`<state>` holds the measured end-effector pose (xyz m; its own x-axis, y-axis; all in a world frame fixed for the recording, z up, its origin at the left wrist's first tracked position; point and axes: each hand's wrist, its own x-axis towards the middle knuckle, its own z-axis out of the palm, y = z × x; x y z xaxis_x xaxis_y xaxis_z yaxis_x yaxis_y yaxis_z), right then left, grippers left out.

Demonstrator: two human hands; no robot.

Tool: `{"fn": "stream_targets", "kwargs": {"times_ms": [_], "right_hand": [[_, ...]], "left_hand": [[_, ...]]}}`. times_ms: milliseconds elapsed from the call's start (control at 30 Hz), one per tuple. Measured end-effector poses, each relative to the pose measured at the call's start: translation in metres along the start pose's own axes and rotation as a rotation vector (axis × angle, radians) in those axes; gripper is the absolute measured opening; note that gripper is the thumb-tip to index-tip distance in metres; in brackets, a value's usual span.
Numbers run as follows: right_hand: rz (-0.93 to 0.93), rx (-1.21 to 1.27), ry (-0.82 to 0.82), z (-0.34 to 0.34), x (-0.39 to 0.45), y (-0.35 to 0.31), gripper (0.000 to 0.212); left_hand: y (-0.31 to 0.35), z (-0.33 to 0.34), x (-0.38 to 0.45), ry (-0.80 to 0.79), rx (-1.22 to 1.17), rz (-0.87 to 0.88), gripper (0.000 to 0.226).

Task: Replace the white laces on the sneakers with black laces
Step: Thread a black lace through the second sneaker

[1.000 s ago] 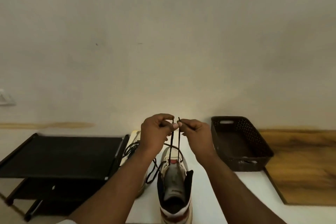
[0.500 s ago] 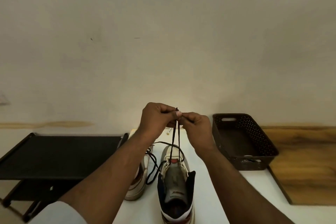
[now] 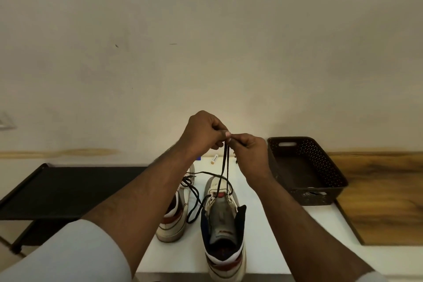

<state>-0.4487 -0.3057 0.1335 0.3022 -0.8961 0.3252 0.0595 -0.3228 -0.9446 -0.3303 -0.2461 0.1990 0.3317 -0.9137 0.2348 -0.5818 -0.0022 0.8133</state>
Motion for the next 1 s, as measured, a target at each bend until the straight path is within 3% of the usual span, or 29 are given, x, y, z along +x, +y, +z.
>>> {"fn": "stream_targets", "kwargs": {"times_ms": [233, 367, 633, 767, 867, 1000], "right_hand": [[0.015, 0.066, -0.021, -0.001, 0.002, 0.000, 0.012], [0.074, 0.171, -0.056, 0.000, 0.000, 0.006, 0.015], [0.119, 0.314, -0.055, 0.023, -0.010, 0.023, 0.022], [0.019, 0.166, -0.082, 0.035, -0.013, 0.033, 0.024], [0.025, -0.074, -0.077, 0.042, -0.014, 0.052, 0.027], [0.056, -0.217, -0.078, 0.047, -0.017, 0.070, 0.029]], "left_hand": [[0.002, 0.005, 0.003, 0.047, 0.143, 0.017, 0.009], [0.000, 0.008, 0.002, 0.087, 0.100, 0.069, 0.010], [-0.020, 0.016, 0.003, 0.190, -0.099, 0.012, 0.013], [-0.034, 0.021, 0.006, 0.277, 0.030, 0.062, 0.007], [-0.044, 0.026, 0.005, 0.383, -0.009, 0.021, 0.006], [-0.055, 0.029, 0.008, 0.447, -0.071, -0.043, 0.007]]}}
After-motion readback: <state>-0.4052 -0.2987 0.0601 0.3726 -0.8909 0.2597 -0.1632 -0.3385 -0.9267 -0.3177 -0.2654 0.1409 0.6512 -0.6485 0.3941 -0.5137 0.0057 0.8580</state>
